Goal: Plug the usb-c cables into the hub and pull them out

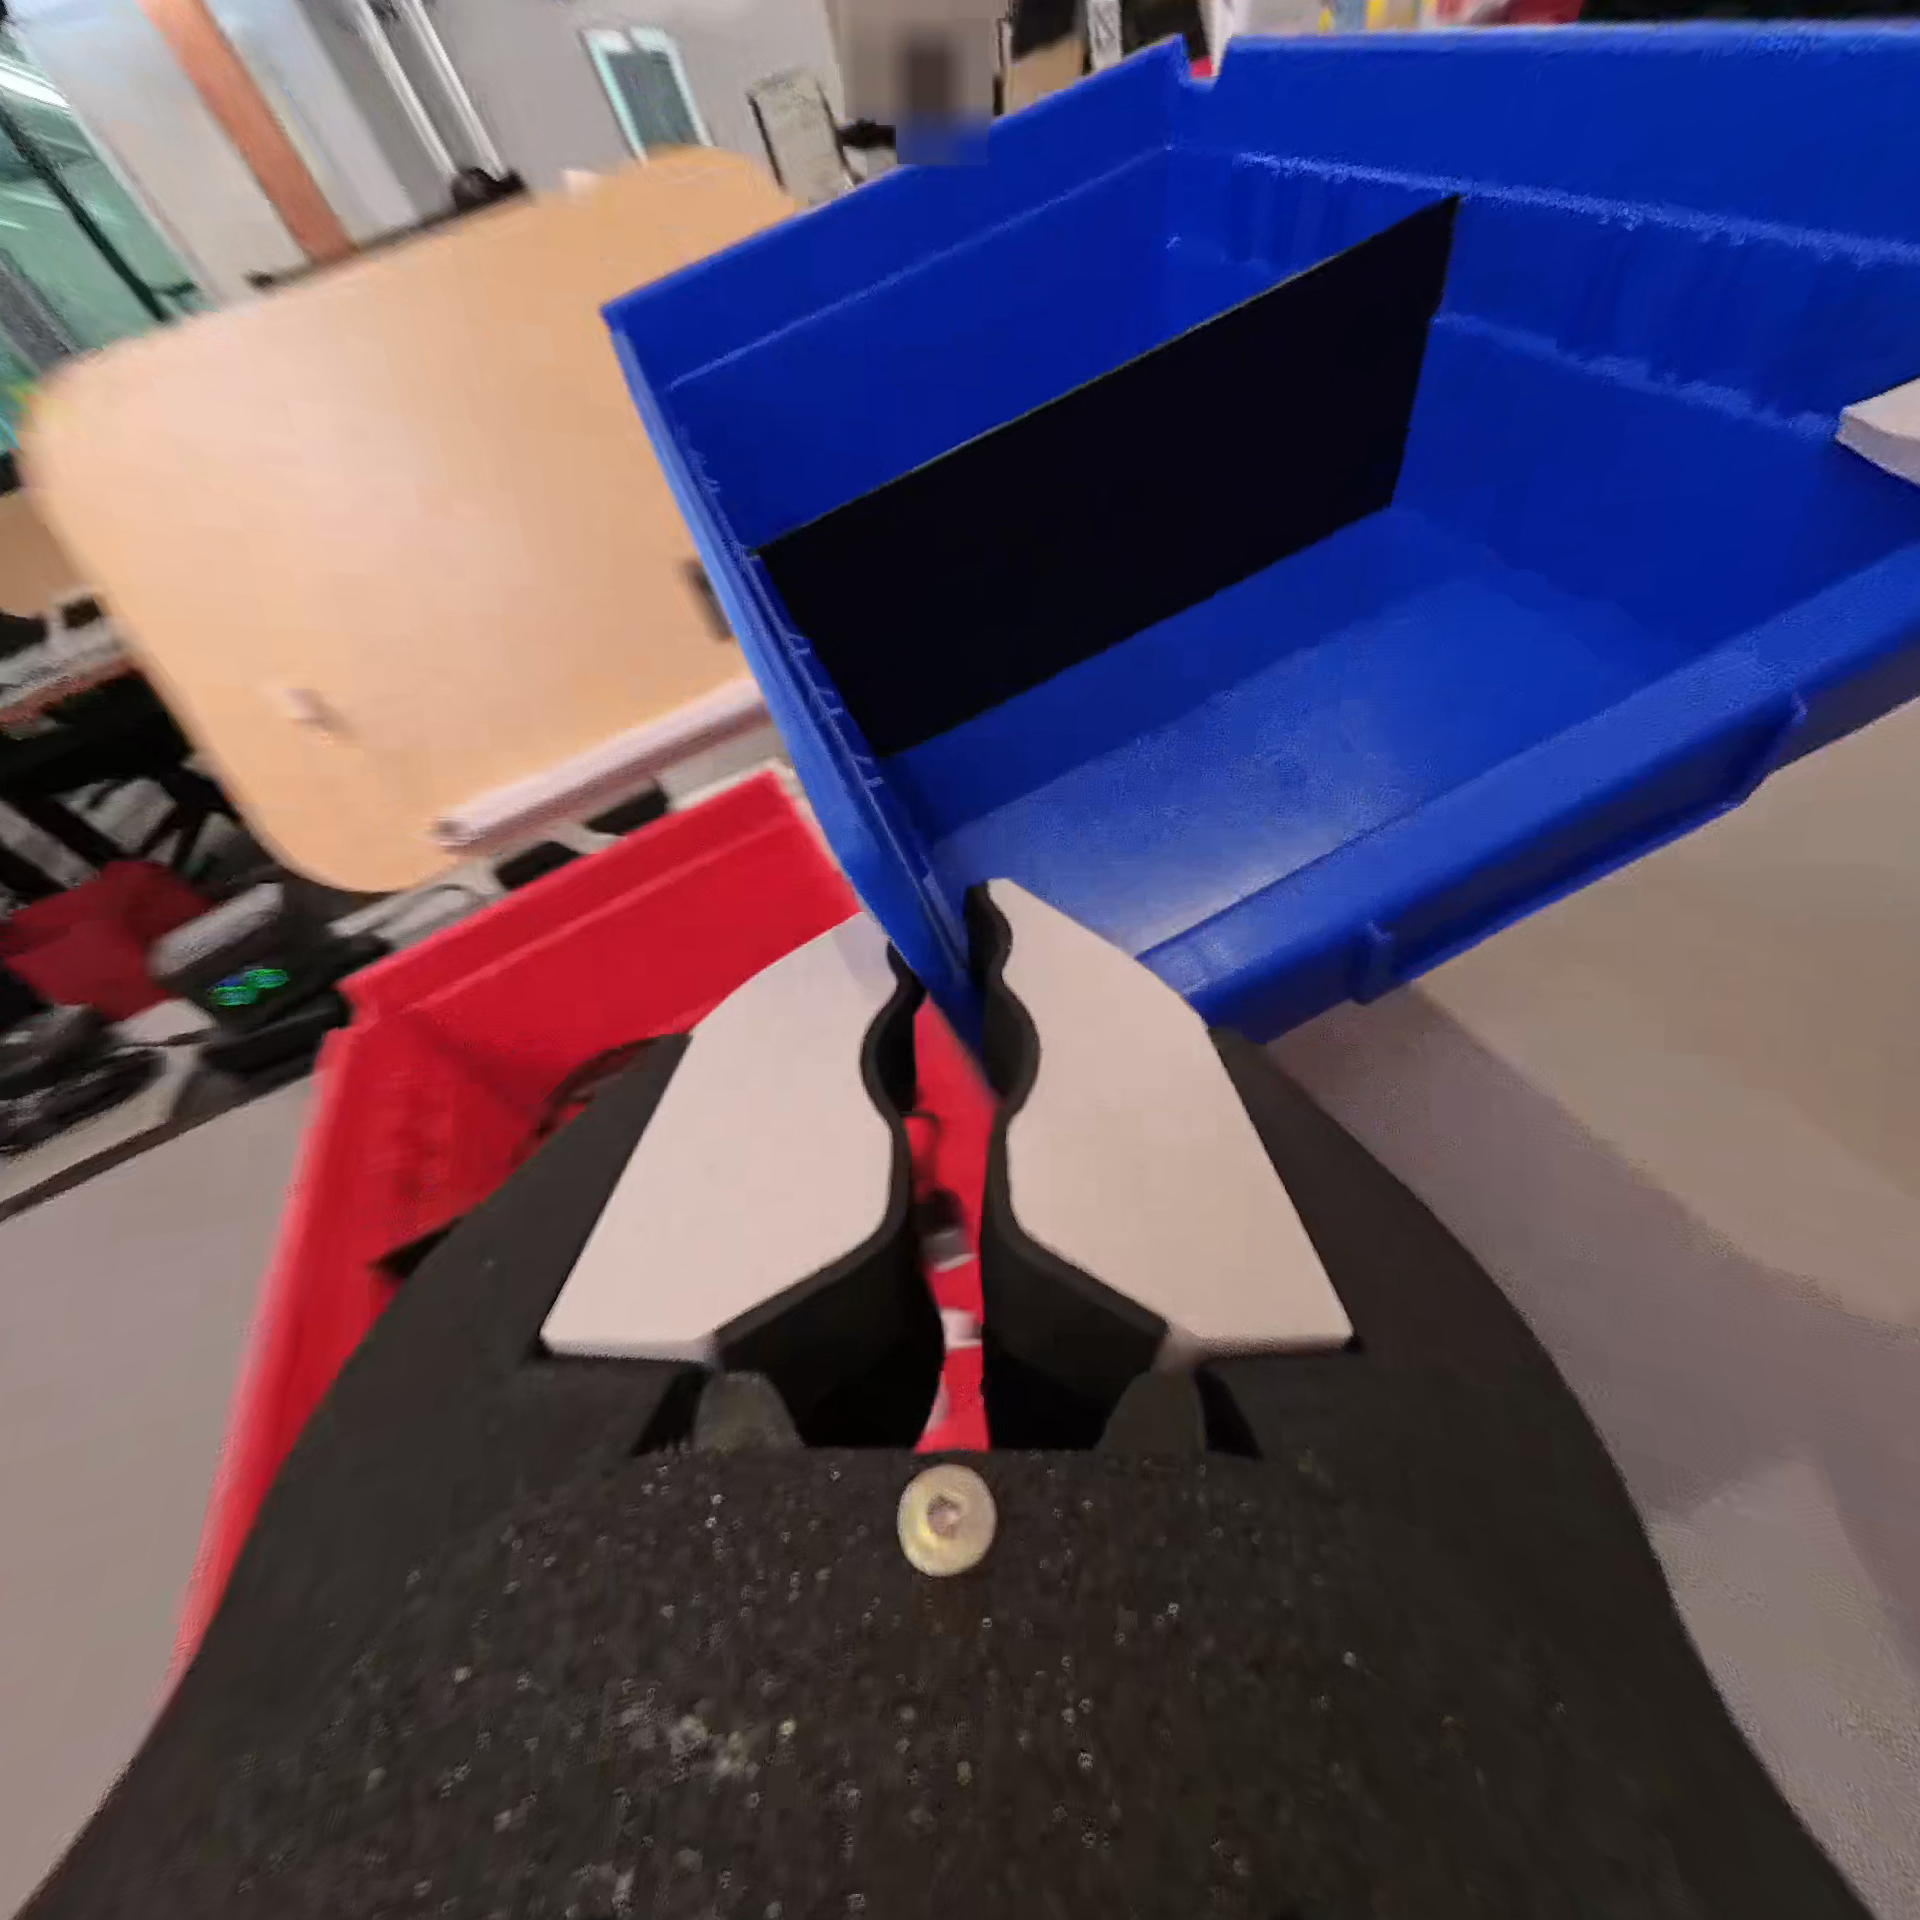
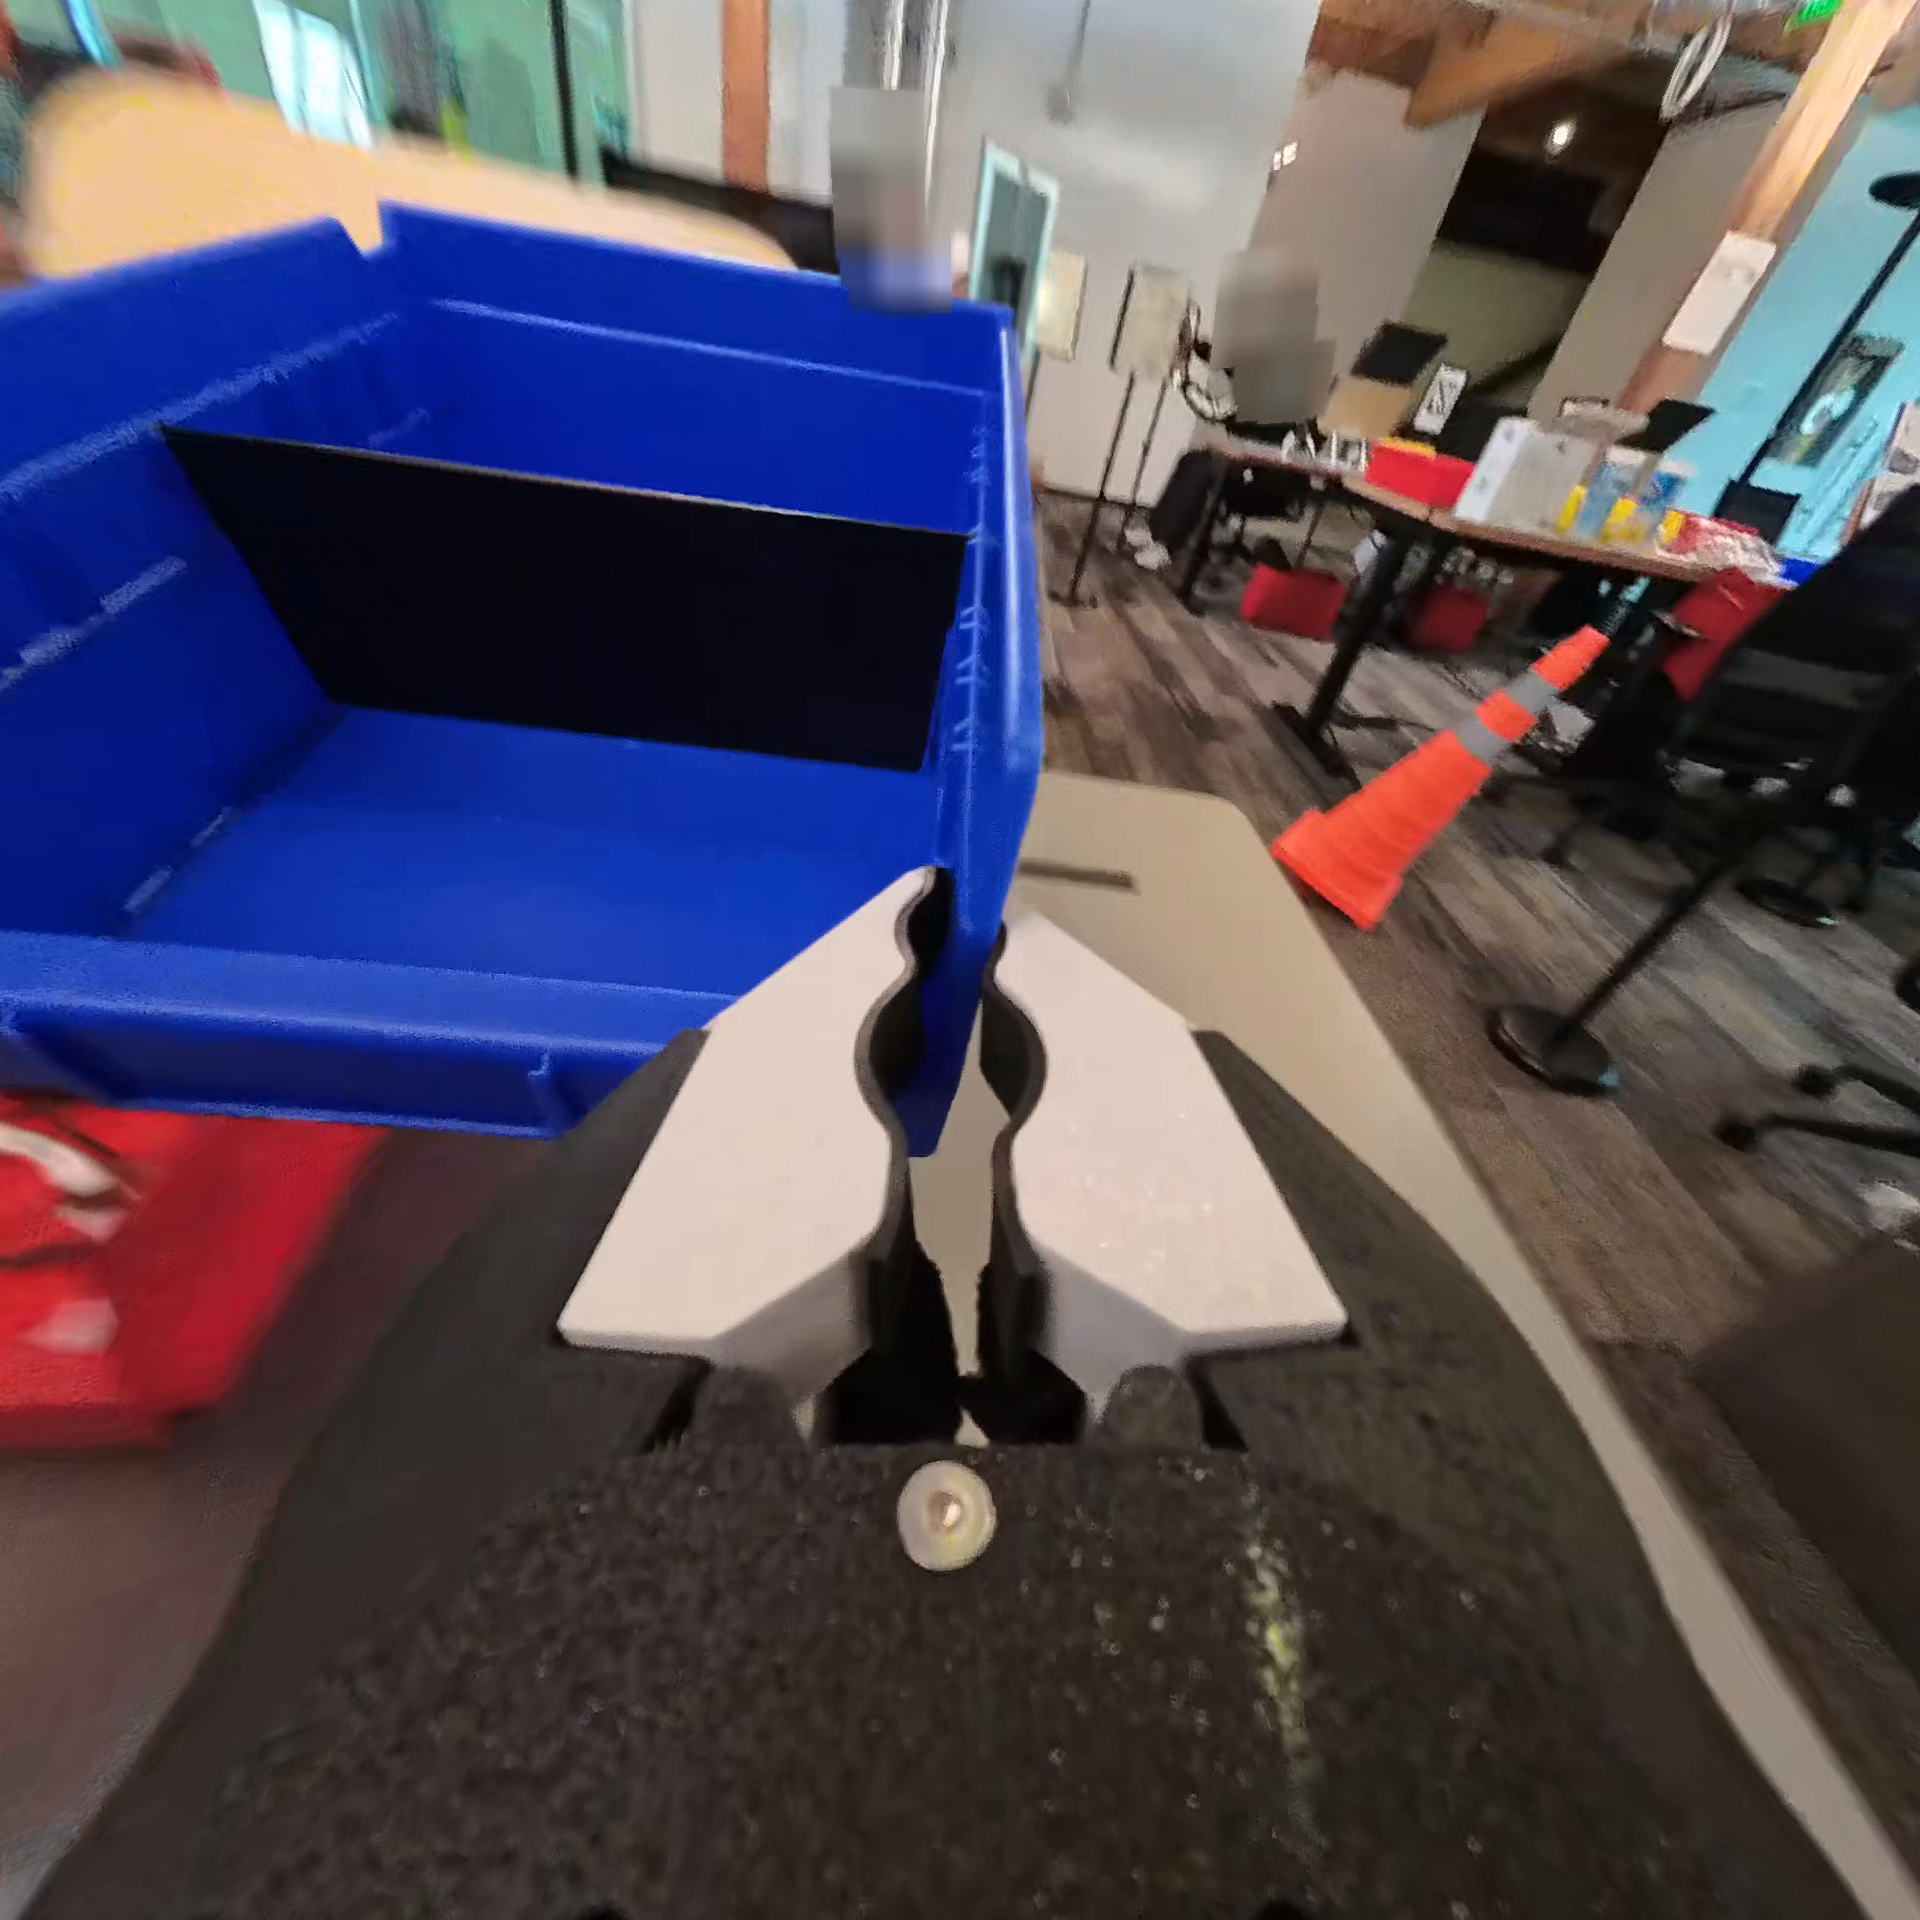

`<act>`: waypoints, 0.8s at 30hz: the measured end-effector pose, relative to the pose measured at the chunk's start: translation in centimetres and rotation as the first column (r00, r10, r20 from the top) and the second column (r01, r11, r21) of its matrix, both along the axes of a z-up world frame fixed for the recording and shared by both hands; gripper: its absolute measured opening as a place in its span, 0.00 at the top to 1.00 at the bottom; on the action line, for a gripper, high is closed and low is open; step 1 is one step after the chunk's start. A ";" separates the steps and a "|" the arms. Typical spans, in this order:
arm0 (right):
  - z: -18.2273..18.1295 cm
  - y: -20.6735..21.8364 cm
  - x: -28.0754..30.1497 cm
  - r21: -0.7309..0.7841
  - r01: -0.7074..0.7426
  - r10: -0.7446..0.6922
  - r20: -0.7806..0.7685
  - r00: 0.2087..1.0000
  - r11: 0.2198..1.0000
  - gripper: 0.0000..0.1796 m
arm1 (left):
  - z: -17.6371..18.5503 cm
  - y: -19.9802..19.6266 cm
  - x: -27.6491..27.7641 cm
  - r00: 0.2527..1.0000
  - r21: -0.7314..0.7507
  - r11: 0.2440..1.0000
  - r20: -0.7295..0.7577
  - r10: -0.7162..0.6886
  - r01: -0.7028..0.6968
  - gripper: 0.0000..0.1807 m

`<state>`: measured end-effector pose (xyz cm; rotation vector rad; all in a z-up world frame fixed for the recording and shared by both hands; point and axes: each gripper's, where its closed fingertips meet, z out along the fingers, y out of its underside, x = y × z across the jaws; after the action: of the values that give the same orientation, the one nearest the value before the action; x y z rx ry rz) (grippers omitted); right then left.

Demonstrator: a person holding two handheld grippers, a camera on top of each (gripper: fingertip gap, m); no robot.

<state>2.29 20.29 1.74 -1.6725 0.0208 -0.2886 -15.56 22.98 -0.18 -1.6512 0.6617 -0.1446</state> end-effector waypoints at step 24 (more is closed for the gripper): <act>-16.2 -1.7 14.4 -0.342 0.037 -0.049 -0.026 0.998 0.939 0.95 | -10.1 -9.0 9.0 0.919 -0.397 0.830 0.145 -0.366 0.393 0.86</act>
<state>16.73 18.58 -14.41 -2.0255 0.0353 -0.3093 -6.52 13.99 -10.33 -1.8943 0.9571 -0.6684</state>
